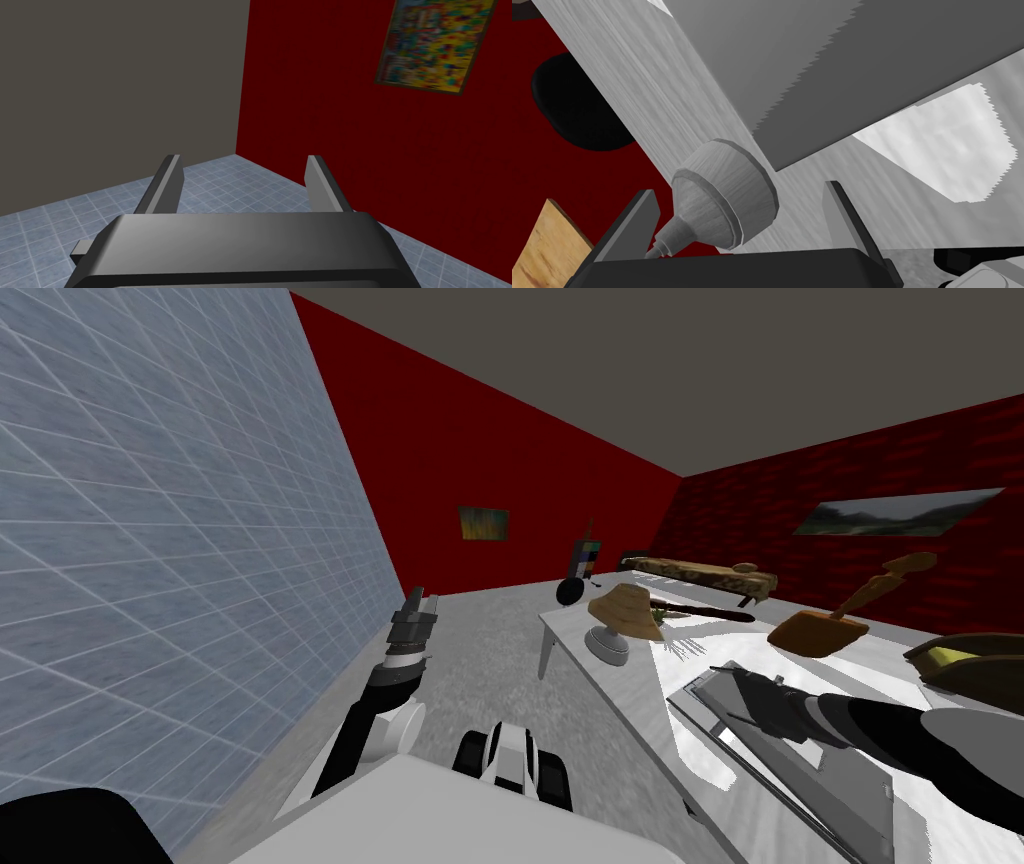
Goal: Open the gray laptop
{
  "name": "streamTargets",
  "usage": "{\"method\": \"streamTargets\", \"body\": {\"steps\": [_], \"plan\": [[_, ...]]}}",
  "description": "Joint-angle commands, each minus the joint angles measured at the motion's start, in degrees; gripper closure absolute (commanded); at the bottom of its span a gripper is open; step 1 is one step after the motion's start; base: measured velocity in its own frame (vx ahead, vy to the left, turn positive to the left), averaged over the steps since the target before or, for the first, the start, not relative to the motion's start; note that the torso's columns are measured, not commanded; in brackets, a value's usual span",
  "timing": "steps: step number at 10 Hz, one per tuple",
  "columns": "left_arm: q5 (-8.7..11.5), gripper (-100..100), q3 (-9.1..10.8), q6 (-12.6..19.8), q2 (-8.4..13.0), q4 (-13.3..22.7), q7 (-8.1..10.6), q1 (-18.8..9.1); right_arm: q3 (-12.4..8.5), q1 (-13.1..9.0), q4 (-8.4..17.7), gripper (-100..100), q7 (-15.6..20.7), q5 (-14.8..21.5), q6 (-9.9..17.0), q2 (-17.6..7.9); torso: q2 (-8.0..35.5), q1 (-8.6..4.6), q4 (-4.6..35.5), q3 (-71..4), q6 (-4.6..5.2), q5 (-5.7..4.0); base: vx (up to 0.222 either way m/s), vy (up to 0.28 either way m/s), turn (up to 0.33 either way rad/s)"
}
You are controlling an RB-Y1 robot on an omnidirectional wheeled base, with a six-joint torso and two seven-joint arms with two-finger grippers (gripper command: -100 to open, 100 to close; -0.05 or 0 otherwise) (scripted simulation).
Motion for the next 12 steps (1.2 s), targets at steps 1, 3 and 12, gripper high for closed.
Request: {"method": "streamTargets", "body": {"steps": [1,3,12], "plan": [[0.0,0,0.0,0.0,0.0,0.0,0.0,0.0,-2.31,1.15,-0.37,-100,-1.08,-0.56,-1.05,-1.92,-0.06,-0.01,-0.02,-0.04,-0.01,0.0,-0.014,-0.002,-0.06],[0.0,0,0.0,0.0,0.0,0.0,0.0,0.0,-3.52,0.77,-0.3,-100,-2.25,-1.22,-2.56,-4.26,-0.15,-0.03,-0.05,-0.1,0.0,-0.01,-0.014,-0.003,-0.083],[0.0,0,0.0,0.0,0.0,0.0,0.0,0.0,-4.2,0.76,-0.41,0,-3.01,-1.49,-3.15,-5.56,-0.13,-0.03,-0.04,-0.09,0.0,-0.01,-0.002,-0.001,-0.012]]}}
